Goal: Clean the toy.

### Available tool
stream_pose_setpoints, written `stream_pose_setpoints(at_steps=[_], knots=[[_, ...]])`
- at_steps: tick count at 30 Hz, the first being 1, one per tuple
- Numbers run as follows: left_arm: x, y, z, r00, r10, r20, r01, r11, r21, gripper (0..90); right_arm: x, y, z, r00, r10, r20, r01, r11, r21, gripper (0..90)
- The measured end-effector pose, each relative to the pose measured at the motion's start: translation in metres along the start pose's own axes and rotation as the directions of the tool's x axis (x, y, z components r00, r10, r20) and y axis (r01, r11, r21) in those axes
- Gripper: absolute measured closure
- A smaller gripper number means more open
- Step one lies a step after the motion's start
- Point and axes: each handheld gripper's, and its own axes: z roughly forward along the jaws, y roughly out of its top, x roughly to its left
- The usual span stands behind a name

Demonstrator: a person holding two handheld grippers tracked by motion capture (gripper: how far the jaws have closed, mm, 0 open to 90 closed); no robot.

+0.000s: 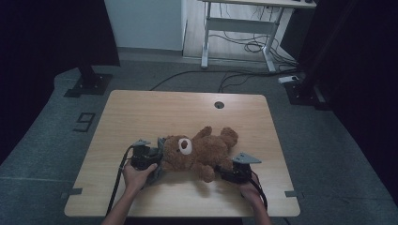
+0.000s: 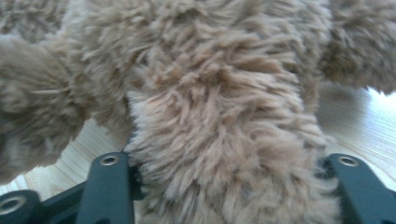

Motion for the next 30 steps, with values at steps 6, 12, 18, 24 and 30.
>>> stream_pose_setpoints(at_steps=[6,12,18,24,30], knots=[[0.004,0.009,-0.021,0.9998,-0.019,0.006,0.020,0.9946,-0.102,76.1,0.000,0.000,-0.003,0.9997,-0.019,0.016,0.019,1.000,-0.005,45.9],[-0.044,0.037,-0.048,0.9904,0.137,0.014,-0.131,0.9653,-0.226,75.9,0.003,0.001,-0.001,0.9985,-0.049,0.024,0.049,0.999,0.010,45.8],[-0.097,0.063,-0.010,0.9635,0.267,0.024,-0.261,0.9545,-0.145,75.7,0.003,0.000,-0.002,0.9987,-0.046,0.021,0.045,0.999,0.011,45.9],[-0.108,0.071,0.038,0.9605,0.275,-0.041,-0.276,0.9609,-0.018,74.6,0.001,-0.001,-0.002,0.9989,-0.044,0.016,0.044,0.999,0.012,46.5],[-0.079,0.076,0.023,0.9838,0.179,-0.010,-0.179,0.9828,-0.046,74.8,0.002,-0.001,-0.002,0.9986,-0.048,0.021,0.048,0.999,0.017,48.1]])
